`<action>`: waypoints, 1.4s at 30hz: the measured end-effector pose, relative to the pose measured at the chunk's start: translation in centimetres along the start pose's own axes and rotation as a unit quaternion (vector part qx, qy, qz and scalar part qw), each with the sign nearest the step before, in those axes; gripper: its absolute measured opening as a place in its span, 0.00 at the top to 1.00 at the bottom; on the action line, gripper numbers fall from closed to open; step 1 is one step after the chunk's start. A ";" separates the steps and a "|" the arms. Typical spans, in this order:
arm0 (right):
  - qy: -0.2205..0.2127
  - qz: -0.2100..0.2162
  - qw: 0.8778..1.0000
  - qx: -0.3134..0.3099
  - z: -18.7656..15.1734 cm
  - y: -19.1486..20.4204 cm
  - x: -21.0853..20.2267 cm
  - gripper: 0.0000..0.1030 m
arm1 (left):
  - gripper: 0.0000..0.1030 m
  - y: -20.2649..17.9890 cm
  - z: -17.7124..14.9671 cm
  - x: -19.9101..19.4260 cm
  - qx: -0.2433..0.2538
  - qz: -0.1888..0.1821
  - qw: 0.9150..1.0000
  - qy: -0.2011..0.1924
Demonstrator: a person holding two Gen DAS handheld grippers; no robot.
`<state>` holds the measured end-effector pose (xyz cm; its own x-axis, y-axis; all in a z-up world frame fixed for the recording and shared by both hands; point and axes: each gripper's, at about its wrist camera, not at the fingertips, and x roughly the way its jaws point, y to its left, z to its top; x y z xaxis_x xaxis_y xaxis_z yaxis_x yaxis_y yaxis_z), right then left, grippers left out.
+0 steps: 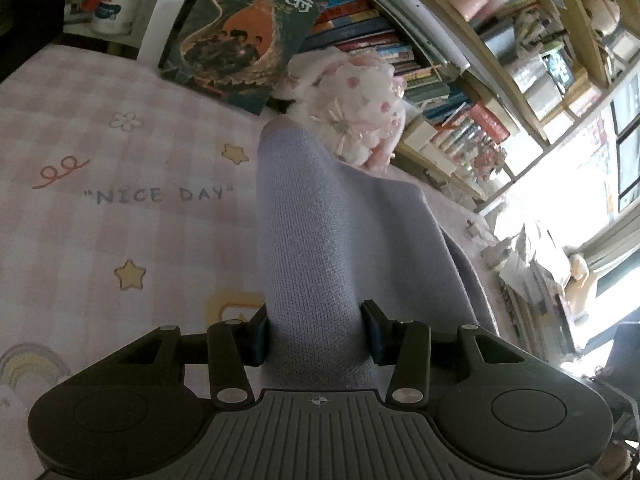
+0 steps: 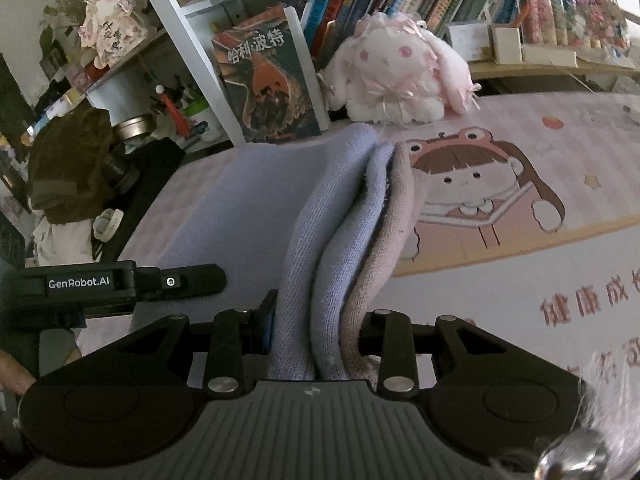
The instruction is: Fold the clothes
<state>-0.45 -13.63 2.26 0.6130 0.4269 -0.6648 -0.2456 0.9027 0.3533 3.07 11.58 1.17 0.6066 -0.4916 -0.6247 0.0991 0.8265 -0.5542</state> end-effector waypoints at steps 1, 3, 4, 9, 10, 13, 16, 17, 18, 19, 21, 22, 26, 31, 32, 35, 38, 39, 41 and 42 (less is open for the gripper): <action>-0.001 0.000 1.000 -0.002 0.4 -0.1 0.3 0.70 | 0.57 0.1 0.3 0.3 0.001 0.000 1.000 -0.002; -0.004 0.001 1.000 -0.009 1.2 -0.3 1.0 0.70 | 0.57 0.2 1.2 1.0 0.003 0.001 1.000 -0.009; -0.005 0.002 1.000 -0.013 1.6 -0.5 1.4 0.70 | 0.57 0.3 1.6 1.4 0.005 0.001 1.000 -0.012; -0.012 0.010 1.000 -0.026 4.2 -1.7 4.1 0.70 | 0.57 0.9 4.5 4.0 0.010 0.010 1.000 -0.024; -0.013 0.012 0.999 -0.029 4.8 -2.0 4.9 0.70 | 0.57 1.0 5.1 4.5 0.011 0.013 0.999 -0.027; -0.017 0.018 0.999 -0.038 6.6 -2.6 7.2 0.70 | 0.57 1.6 7.0 6.1 0.012 0.025 0.999 -0.033; -0.018 0.026 0.999 -0.043 8.2 -3.3 9.8 0.70 | 0.57 2.5 8.2 7.7 0.003 0.031 0.999 -0.036; -0.018 0.028 0.999 -0.043 8.7 -3.5 10.6 0.70 | 0.57 2.8 8.6 8.3 -0.001 0.034 0.999 -0.037; -0.016 0.029 0.998 -0.044 9.2 -3.6 11.4 0.70 | 0.57 3.1 9.0 8.8 -0.004 0.036 0.999 -0.038; -0.015 0.031 0.998 -0.045 9.7 -3.8 12.2 0.70 | 0.57 3.4 9.4 9.3 -0.008 0.038 0.999 -0.039; -0.011 0.034 0.998 -0.047 10.5 -4.2 13.5 0.70 | 0.57 4.0 10.1 10.4 -0.015 0.042 0.998 -0.040; -0.009 0.036 0.998 -0.050 10.9 -4.4 14.2 0.70 | 0.57 4.4 10.3 11.0 -0.020 0.045 0.998 -0.036; 0.017 0.035 0.997 -0.067 11.2 -5.4 17.2 0.68 | 0.55 5.7 10.1 12.8 -0.037 0.051 0.998 -0.027; 0.009 0.077 0.997 0.006 11.4 -8.3 18.3 0.65 | 0.53 6.3 10.5 13.2 -0.053 0.045 0.997 -0.032; 0.010 0.081 0.996 0.020 11.5 -8.7 18.5 0.65 | 0.53 6.3 10.7 13.4 -0.056 0.046 0.997 -0.032; 0.012 0.084 0.996 0.031 11.8 -9.2 19.0 0.60 | 0.50 5.8 10.7 13.0 -0.045 0.055 0.997 -0.037; 0.013 0.076 0.996 0.038 11.8 -9.3 19.0 0.51 | 0.46 5.0 10.4 12.0 -0.026 0.067 0.996 -0.048; 0.013 0.070 0.997 0.039 11.8 -9.3 18.9 0.45 | 0.44 4.7 10.3 11.7 -0.019 0.071 0.996 -0.052; 0.013 0.060 0.997 0.041 11.8 -9.2 18.5 0.40 | 0.40 4.1 10.2 11.0 -0.006 0.079 0.995 -0.059; 0.013 0.052 0.998 0.037 11.8 -9.1 18.1 0.33 | 0.36 3.8 10.1 10.7 0.001 0.083 0.995 -0.063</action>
